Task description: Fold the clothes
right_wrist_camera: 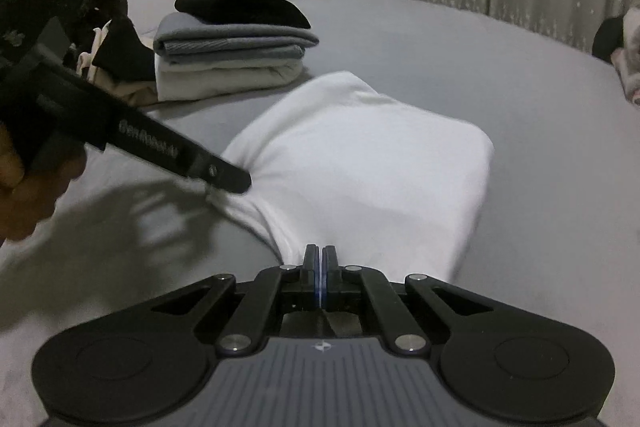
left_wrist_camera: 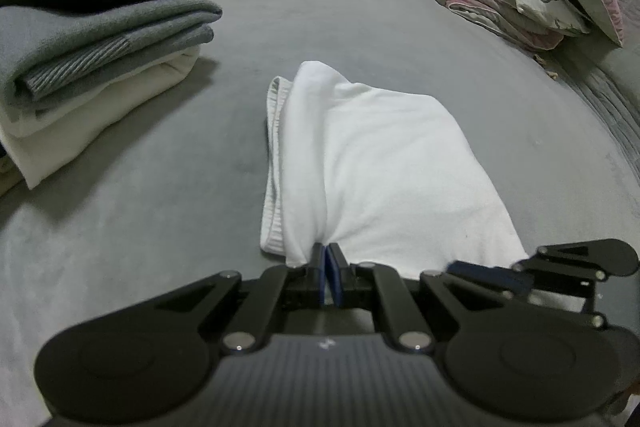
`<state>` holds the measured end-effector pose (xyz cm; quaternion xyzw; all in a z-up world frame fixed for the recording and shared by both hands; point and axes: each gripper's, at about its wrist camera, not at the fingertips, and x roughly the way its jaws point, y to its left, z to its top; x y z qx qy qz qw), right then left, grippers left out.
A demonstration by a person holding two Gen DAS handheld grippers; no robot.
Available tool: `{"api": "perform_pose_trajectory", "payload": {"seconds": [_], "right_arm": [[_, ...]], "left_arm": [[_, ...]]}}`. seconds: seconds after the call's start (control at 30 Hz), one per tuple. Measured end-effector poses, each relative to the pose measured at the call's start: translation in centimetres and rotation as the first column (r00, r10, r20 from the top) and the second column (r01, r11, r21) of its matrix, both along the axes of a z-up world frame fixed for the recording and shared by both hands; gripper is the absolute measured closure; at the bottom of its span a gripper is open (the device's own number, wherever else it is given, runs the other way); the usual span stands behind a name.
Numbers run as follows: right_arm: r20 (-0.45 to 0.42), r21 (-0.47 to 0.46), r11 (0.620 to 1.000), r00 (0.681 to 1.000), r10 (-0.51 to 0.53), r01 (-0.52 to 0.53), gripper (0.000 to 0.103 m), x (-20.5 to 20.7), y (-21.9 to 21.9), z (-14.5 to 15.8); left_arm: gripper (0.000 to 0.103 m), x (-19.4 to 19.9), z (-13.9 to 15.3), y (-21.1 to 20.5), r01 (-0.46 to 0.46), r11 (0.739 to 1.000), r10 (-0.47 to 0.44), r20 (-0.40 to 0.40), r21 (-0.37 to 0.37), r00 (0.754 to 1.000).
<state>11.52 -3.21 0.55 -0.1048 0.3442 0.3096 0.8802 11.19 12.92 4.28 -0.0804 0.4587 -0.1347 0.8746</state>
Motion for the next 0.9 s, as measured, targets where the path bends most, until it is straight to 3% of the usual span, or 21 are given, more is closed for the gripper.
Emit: {"api": "perform_pose_trajectory", "payload": {"seconds": [0.1, 0.17, 0.23, 0.27, 0.37, 0.53, 0.57, 0.67, 0.7, 0.8, 0.9], "right_arm": [[-0.043, 0.05, 0.999, 0.999, -0.015, 0.017, 0.102, 0.2, -1.4, 1.1], [-0.049, 0.129, 0.99, 0.998, -0.044, 0.05, 0.095, 0.8, -2.5, 2.4], [-0.04, 0.19, 0.976, 0.994, -0.098, 0.104, 0.092, 1.6, -3.5, 3.4], [-0.029, 0.181, 0.974, 0.991, -0.134, 0.137, 0.091, 2.3, -3.8, 3.8], [-0.009, 0.155, 0.971, 0.983, -0.184, 0.184, 0.091, 4.2, -4.1, 4.0], [-0.007, 0.142, 0.975, 0.985, -0.171, 0.171, 0.091, 7.3, -2.6, 3.1], [-0.004, 0.136, 0.977, 0.987, -0.163, 0.163, 0.091, 7.8, -2.3, 2.8], [-0.021, 0.123, 0.977, 0.985, -0.17, 0.172, 0.091, 9.0, -2.1, 1.6], [-0.03, 0.121, 0.976, 0.984, -0.176, 0.178, 0.091, 9.4, -2.0, 1.2], [-0.024, 0.129, 0.972, 0.981, -0.192, 0.194, 0.091, 9.2, -1.9, 0.2], [-0.018, 0.149, 0.966, 0.977, -0.213, 0.213, 0.09, 8.7, -2.0, -0.4]], "left_arm": [[0.095, -0.2, 0.4, 0.2, 0.033, 0.999, -0.033, 0.003, -0.005, 0.999], [0.082, -0.5, 1.5, 1.1, 0.05, 0.997, -0.048, 0.035, -0.057, 0.998], [0.053, -0.8, 3.0, 2.1, 0.066, 0.992, -0.055, 0.101, -0.106, 0.993], [0.051, -1.0, 3.8, 2.6, 0.074, 0.989, -0.056, 0.139, -0.126, 0.989], [0.052, 0.1, 5.0, 3.7, 0.068, 0.97, -0.019, 0.204, -0.233, 0.979], [0.055, 4.8, 2.9, 2.0, 0.016, 0.942, 0.043, 0.169, -0.335, 0.985], [0.055, 5.7, 2.3, 1.5, -0.001, 0.943, 0.055, 0.153, -0.333, 0.987], [0.063, 7.8, -0.3, 0.3, -0.073, 0.97, 0.1, 0.103, -0.232, 0.99], [0.076, 8.1, -0.8, 0.4, -0.1, 0.97, 0.126, 0.109, -0.222, 0.986], [0.084, 8.4, -1.3, 1.6, -0.162, 0.952, 0.197, 0.114, -0.261, 0.974], [0.084, 8.3, -1.3, 2.6, -0.216, 0.935, 0.26, 0.132, -0.28, 0.957]]}}
